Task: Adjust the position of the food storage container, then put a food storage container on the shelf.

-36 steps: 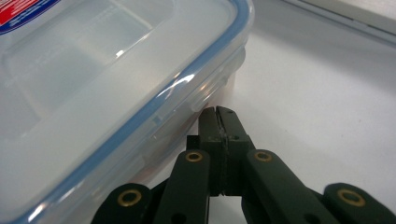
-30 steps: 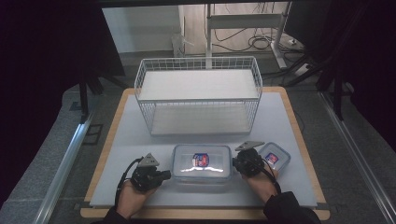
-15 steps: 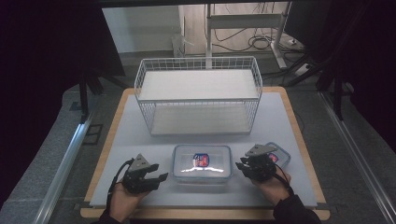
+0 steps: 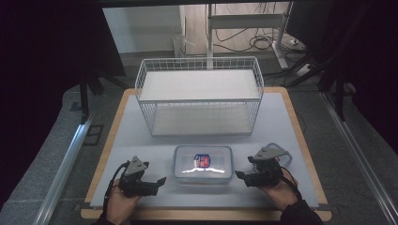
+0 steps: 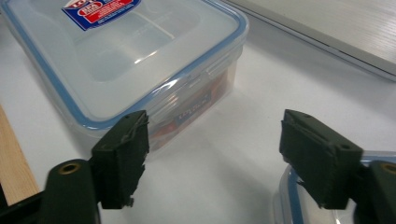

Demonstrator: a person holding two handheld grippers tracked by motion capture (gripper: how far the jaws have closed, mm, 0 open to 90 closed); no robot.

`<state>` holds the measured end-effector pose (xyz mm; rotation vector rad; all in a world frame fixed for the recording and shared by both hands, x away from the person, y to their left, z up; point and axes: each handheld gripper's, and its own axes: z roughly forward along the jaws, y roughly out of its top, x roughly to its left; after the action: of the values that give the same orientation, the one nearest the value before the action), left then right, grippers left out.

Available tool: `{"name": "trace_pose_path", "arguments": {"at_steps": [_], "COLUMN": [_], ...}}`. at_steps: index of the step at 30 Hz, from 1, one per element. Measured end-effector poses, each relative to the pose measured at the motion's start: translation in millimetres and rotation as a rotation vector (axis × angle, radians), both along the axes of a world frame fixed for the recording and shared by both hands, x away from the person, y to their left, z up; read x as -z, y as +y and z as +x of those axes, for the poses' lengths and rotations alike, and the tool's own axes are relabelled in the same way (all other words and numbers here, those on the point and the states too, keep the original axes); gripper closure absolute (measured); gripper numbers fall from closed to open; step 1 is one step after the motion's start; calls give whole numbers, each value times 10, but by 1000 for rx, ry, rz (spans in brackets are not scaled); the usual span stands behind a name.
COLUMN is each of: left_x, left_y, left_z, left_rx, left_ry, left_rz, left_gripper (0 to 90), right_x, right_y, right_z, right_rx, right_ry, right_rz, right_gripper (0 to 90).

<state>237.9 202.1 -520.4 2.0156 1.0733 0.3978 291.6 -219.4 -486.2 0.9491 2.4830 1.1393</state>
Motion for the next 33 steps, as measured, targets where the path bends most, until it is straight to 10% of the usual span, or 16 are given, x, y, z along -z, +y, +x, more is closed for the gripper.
{"name": "trace_pose_path", "arguments": {"at_steps": [16, 33], "left_x": [-42, -145], "left_y": [-5, -261], "left_z": [71, 523], "left_rx": [27, 178], "left_ry": [-13, 171], "left_rz": [-35, -139], "left_gripper": [39, 11], "right_x": [4, -51], "right_y": [25, 248], "right_z": [34, 175], "right_rx": [-20, -43], "right_ry": [13, 176], "right_rz": [28, 42], "right_gripper": [125, 59]}}
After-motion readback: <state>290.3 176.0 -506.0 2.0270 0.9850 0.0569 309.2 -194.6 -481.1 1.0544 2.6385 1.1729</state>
